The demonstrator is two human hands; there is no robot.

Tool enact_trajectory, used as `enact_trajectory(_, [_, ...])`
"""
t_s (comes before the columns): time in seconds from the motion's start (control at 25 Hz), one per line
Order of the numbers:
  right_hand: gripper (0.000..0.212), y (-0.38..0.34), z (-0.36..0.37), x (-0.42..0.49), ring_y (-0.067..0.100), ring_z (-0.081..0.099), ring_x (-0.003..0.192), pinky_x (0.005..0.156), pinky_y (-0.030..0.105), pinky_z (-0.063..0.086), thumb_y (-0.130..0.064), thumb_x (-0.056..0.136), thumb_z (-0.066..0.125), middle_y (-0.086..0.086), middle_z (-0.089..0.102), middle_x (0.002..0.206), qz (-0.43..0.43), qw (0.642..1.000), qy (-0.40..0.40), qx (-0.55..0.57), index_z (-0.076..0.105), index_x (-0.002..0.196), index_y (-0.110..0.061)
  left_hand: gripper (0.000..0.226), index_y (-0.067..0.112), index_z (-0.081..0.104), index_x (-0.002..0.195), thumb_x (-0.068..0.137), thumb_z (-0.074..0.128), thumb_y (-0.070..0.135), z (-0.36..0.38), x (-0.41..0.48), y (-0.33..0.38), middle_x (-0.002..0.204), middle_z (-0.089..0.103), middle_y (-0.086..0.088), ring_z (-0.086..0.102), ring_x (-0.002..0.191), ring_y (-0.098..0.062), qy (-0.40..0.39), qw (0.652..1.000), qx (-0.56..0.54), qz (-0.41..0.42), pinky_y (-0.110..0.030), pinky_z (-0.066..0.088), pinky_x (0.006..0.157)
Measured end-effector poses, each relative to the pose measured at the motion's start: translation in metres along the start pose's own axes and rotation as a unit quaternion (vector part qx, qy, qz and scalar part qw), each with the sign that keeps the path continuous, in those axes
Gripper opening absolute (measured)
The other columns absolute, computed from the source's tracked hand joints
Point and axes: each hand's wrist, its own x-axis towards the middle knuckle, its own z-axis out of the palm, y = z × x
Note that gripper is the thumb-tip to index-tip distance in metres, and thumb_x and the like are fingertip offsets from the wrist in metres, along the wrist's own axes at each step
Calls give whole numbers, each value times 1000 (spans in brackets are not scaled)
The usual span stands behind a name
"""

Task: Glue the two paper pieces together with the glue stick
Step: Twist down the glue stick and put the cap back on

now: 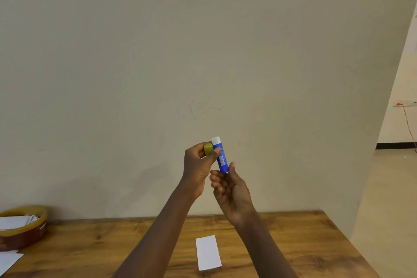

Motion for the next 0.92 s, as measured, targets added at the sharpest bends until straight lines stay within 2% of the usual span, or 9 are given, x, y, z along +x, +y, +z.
enact_trajectory(0.16, [27,6,4,0,11,66,48,45,17,55,-26,86,50,9,70,55,-12,992,4,126,61,91,-2,13,0,60,94,83,59,7,-1,1,0,96,63,-16,59,92,-33,14,1000,16,11,-42,49,86])
enact_trajectory(0.24, [23,9,4,0,13,68,52,46,19,56,-21,86,50,11,72,58,-23,991,16,129,63,87,-3,18,-3,60,98,84,59,8,1,1,-3,97,64,-19,59,94,-36,30,999,25,5,-45,50,87])
enact_trajectory(0.32, [20,9,4,-1,15,70,58,52,22,58,-18,85,52,13,73,65,-36,992,22,118,65,85,-3,19,-3,59,100,85,58,8,1,-1,-6,99,63,-20,59,95,-35,15,1000,23,-3,-41,50,85])
enact_trajectory(0.44, [14,10,1,-2,17,71,68,65,25,58,-9,83,54,17,70,82,-55,990,26,128,65,83,-2,13,3,60,97,87,53,9,-3,-1,-1,96,63,-13,57,96,-25,-12,994,-105,-42,-32,48,83])
enact_trajectory(0.52, [12,11,-2,-5,17,71,67,62,24,58,-7,83,53,19,66,88,-51,991,31,116,63,85,-1,14,8,59,99,89,50,13,-7,3,4,105,61,-8,55,104,-22,-11,978,-198,-69,-35,44,92])
enact_trajectory(0.56, [11,13,-2,-7,17,71,66,60,23,59,-6,83,53,20,66,87,-46,993,34,100,62,86,-1,16,9,58,102,89,49,14,-9,4,5,110,61,-7,54,108,-22,-17,975,-208,-73,-36,41,95])
enact_trajectory(0.72, [12,15,1,-9,17,69,60,56,21,59,-1,81,55,16,70,72,-39,997,52,48,66,77,-2,25,7,59,107,89,51,21,-7,0,5,111,64,-5,55,106,-18,-79,990,-95,-62,-36,40,92])
enact_trajectory(0.84, [10,15,5,-10,16,69,59,52,20,58,-2,81,57,16,70,72,-48,995,64,54,66,78,-2,28,2,61,105,89,49,22,-7,1,2,112,65,-10,55,91,-11,-59,996,-38,-48,-31,35,87])
enact_trajectory(0.92, [10,15,6,-10,16,69,59,51,20,57,-3,81,57,15,71,70,-56,995,66,56,67,78,-2,28,3,64,95,90,48,25,-7,2,0,109,63,-8,53,91,-11,-45,997,-37,-60,-37,30,90])
